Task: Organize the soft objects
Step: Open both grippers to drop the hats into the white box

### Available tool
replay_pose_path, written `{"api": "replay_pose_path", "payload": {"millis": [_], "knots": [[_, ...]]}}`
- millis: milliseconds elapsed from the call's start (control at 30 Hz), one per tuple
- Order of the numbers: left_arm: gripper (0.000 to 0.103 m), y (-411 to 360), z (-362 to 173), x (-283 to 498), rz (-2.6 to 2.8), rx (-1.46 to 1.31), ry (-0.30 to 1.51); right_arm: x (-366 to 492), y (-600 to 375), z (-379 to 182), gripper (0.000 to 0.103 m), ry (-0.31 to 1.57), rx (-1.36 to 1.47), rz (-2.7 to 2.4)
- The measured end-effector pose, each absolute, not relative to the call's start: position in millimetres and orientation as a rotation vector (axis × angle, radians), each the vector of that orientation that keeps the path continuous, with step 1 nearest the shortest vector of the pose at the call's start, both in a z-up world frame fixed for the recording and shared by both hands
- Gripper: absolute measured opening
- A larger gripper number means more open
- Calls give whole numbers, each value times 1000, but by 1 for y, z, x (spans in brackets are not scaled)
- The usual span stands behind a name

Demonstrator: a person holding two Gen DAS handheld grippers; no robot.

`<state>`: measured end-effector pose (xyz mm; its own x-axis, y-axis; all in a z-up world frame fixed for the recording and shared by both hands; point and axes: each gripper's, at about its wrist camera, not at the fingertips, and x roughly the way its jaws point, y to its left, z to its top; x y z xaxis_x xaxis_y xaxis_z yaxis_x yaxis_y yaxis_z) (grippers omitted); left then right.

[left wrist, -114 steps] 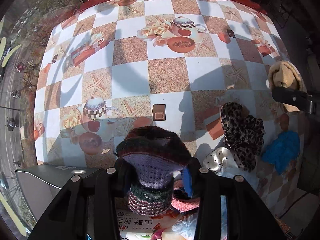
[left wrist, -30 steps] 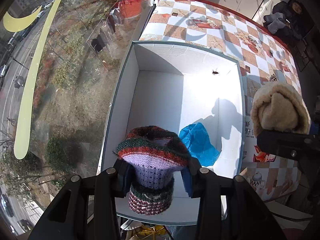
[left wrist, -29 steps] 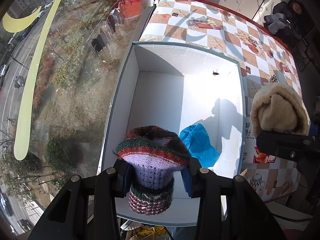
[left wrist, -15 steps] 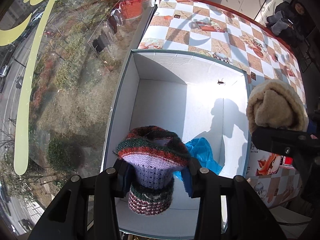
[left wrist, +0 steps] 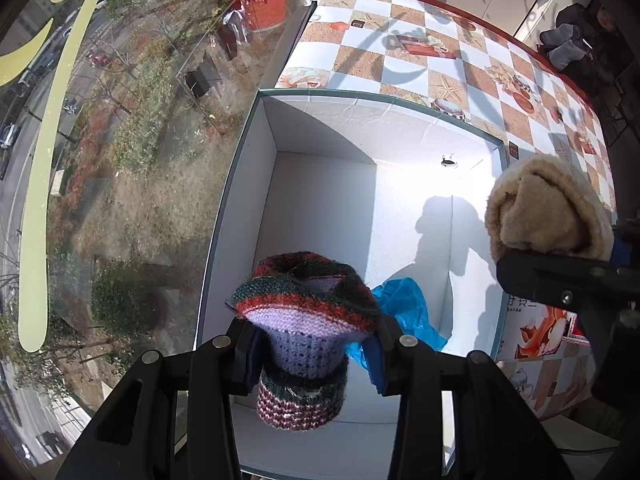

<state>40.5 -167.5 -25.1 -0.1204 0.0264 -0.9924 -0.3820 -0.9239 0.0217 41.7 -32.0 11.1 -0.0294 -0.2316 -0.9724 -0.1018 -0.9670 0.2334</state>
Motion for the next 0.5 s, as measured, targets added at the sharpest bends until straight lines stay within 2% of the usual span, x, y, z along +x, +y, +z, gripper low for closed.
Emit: {"api": "replay_pose_path", "payload": {"millis": [267, 333, 367, 400, 433, 467, 500], "knots": [[48, -168, -26, 40, 2134, -1866, 389, 37, -32, 8, 36, -378, 2120, -2164], [57, -167, -26, 40, 2135, -1858, 389, 36, -31, 7, 37, -383, 2119, -2162], [61, -166, -25, 40, 2137, -1854, 388, 35, -31, 7, 40, -388, 2117, -2158], [68, -166, -25, 40, 2140, -1850, 388, 34, -31, 6, 45, -391, 2118, -2157], [76, -166, -24, 40, 2142, -1847, 384, 34, -30, 7, 56, -401, 2113, -2156], [79, -166, -23, 40, 2142, -1845, 369, 34, -28, 8, 67, -415, 2106, -2159], [81, -167, -22, 40, 2140, -1845, 344, 33, -27, 8, 73, -430, 2100, -2164]]}}
